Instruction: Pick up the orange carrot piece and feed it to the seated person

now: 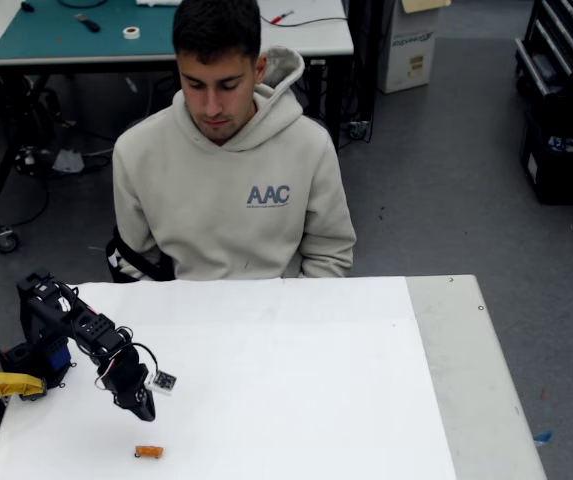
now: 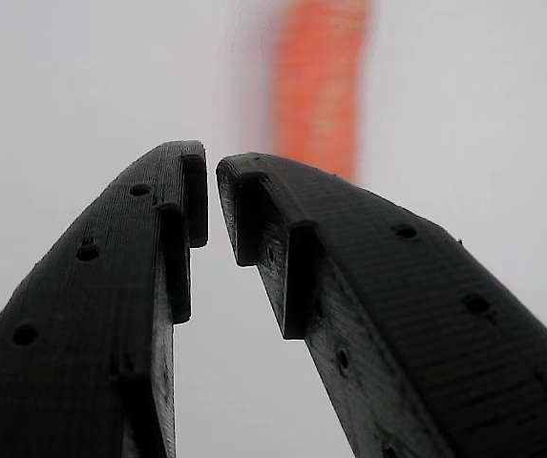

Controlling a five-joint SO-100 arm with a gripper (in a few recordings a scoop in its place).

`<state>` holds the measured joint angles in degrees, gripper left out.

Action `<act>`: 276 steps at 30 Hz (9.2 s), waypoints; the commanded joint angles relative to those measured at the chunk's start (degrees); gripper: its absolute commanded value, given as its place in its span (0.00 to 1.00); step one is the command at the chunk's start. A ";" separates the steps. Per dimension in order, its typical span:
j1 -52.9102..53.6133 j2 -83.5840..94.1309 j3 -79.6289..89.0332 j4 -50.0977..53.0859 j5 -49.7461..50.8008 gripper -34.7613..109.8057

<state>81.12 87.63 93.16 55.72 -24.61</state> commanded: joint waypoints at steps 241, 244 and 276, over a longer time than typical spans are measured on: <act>-78.22 -48.60 -111.62 -43.86 -55.81 0.23; -77.87 -48.52 -111.80 -43.86 -55.81 0.27; -62.58 -53.44 -102.04 -43.15 -55.11 0.29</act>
<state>16.96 30.59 -10.28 12.48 -79.19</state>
